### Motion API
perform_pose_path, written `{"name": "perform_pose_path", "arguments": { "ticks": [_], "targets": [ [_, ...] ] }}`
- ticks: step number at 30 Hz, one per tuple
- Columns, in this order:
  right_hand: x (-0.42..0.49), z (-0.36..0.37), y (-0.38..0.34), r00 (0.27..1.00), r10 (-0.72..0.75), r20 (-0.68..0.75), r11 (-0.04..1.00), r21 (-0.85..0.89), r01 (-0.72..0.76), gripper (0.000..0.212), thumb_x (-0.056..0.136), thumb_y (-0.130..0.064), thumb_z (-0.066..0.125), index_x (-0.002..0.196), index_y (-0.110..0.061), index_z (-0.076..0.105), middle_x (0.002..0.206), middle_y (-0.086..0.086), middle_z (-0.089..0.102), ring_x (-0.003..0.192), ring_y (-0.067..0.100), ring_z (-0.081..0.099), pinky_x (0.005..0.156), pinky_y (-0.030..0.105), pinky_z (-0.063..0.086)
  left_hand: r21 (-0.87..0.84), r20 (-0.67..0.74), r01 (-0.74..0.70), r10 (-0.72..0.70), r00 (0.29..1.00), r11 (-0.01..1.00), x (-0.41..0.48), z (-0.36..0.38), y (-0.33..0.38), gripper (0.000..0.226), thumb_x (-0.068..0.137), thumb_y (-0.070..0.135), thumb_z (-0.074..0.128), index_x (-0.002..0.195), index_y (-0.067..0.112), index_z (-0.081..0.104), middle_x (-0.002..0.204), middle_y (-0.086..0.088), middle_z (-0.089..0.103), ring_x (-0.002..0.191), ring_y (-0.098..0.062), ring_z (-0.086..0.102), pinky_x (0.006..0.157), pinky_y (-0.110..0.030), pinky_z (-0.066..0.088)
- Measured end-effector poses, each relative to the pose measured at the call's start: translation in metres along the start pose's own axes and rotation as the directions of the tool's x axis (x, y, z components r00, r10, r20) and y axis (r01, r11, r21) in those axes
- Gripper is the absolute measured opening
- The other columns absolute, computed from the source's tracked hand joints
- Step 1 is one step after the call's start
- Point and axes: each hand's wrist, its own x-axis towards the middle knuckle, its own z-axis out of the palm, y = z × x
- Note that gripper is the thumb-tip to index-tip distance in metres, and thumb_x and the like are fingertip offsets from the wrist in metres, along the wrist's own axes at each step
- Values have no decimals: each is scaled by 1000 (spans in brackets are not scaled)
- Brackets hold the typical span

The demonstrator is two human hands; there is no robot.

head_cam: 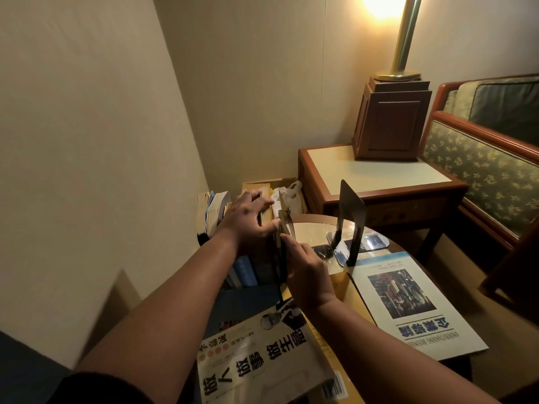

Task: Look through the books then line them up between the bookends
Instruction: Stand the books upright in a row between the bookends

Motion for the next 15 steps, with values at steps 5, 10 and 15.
{"name": "perform_pose_path", "arguments": {
  "ticks": [5, 10, 15],
  "targets": [
    [-1, 6, -8, 993, 118, 26, 991, 67, -120, 76, 94, -1, 59, 157, -28, 24, 126, 2, 60, 107, 12, 62, 80, 23, 58, -1, -10, -7, 7, 1000, 1000, 2, 1, -1, 67, 79, 64, 47, 140, 34, 48, 156, -2, 31, 145, -27, 25, 109, -50, 32],
    [-12, 14, -18, 918, 359, 169, 906, 172, -386, 56, 94, -1, 54, 143, -23, 38, 122, 2, 59, 112, 18, 61, 84, 27, 56, 4, -7, 2, -2, 1000, 1000, 1, 0, -1, 68, 79, 65, 46, 140, 35, 47, 157, -1, 30, 146, -26, 23, 108, -50, 32],
    [-5, 16, -14, 788, 510, 345, 783, 194, -591, 47, 90, 3, 57, 128, -22, 46, 121, -1, 55, 115, 17, 56, 92, 35, 56, 11, -5, 6, -6, 1000, 1000, 0, -1, 3, 70, 78, 64, 45, 141, 34, 47, 157, -2, 30, 146, -27, 23, 108, -49, 32]
  ]
}}
